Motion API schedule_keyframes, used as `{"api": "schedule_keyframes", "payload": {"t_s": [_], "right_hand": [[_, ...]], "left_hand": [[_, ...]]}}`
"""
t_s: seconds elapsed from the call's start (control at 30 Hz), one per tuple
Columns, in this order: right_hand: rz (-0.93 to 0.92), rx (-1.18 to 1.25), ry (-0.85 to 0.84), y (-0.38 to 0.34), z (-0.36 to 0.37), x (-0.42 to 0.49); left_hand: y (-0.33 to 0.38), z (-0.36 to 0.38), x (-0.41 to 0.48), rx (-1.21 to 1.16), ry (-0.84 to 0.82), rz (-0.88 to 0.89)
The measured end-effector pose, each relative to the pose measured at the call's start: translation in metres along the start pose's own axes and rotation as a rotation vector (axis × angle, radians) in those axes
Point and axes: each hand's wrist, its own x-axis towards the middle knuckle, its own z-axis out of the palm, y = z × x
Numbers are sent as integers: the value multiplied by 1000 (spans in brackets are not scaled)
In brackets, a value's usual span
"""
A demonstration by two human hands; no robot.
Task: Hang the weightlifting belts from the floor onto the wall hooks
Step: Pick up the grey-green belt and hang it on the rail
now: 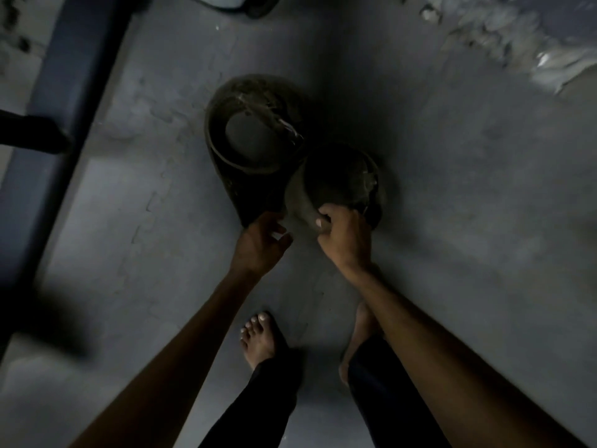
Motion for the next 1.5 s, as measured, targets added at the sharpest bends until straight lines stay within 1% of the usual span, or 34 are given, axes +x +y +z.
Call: {"api": "schedule_keyframes", "payload": {"t_s": [0.1, 0.17, 0.23, 0.3, 0.37, 0.5, 0.57, 0.67, 0.73, 0.83, 1.0, 1.1, 1.2, 1.4, 1.5], "right_hand": [[30, 208, 129, -28, -51, -16], [58, 358, 201, -52, -91, -28], [80, 514, 259, -78, -133, -44], [71, 615, 262, -110, -176, -70], [32, 684, 261, -142, -218, -103], [-6, 823, 322, -208, -309, -162], [-45, 882, 361, -242, -363, -199], [-115, 933, 368, -282, -426, -247], [-170, 979, 388, -309, -473, -296], [-313, 1030, 393, -350, -544, -373], [-544, 956, 402, -412, -649, -504], [-590, 899, 426, -441, -697, -572], [-660, 863, 417, -469, -736, -624], [-828, 911, 625, -545, -804, -713], [-905, 919, 702, -587, -832, -754]], "left_hand": [[41, -29, -31, -82, 8, -10], [76, -52, -58, -223, 4, -43], [115, -79, -90, -407, -53, -27], [151, -109, -124, -566, -105, 37], [184, -140, -161, -678, -97, 97], [256, -200, -241, -777, -85, 221], [295, -232, -296, -821, -71, 295], [340, -266, -352, -820, -27, 424], [371, -292, -403, -794, -1, 508], [418, -331, -496, -787, 15, 651], [485, -394, -642, -770, 29, 848], [519, -427, -718, -789, 35, 945], [549, -456, -786, -761, 38, 1038], [592, -522, -897, -655, -27, 1195], [593, -550, -944, -603, 9, 1337]]}}
